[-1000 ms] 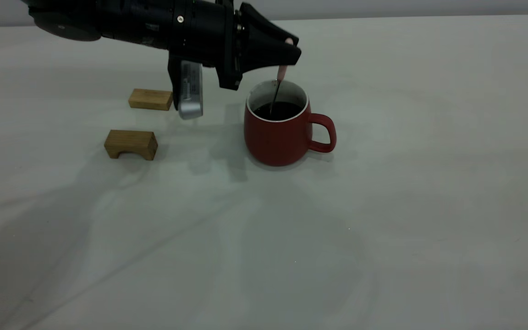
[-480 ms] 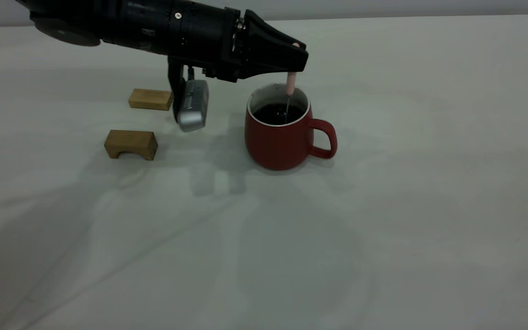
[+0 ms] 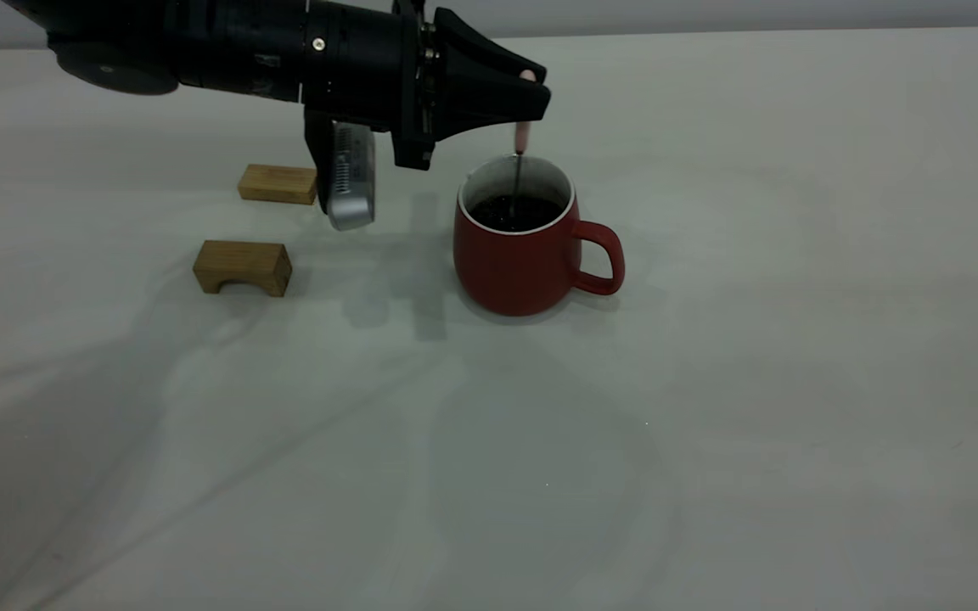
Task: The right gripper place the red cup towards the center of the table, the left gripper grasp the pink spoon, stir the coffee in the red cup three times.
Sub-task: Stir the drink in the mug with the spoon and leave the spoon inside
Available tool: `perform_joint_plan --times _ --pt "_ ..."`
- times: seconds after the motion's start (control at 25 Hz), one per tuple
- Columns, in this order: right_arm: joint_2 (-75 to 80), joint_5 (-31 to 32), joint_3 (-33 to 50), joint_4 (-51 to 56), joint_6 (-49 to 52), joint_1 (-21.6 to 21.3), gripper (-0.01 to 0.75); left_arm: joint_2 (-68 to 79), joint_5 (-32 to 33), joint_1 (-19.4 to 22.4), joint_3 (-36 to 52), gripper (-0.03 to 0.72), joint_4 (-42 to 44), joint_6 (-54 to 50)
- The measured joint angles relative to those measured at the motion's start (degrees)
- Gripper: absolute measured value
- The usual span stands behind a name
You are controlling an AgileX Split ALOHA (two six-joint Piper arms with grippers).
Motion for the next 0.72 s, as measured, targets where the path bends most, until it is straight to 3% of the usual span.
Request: perform_joint_plan --times 0.16,0.36,0.72 --pt "-0.1 0.0 0.0 0.0 0.0 0.0 0.585 0.0 3.0 -0.9 0.0 0.176 2.0 -8.6" --pt "-0.1 0.0 0.0 0.0 0.0 0.0 0.585 0.0 2.2 -0.9 0.0 0.176 6.7 -15.0" --pt "-0.1 0.0 0.0 0.0 0.0 0.0 0.585 -0.7 -3.9 0.2 0.0 0.176 6.1 -3.8"
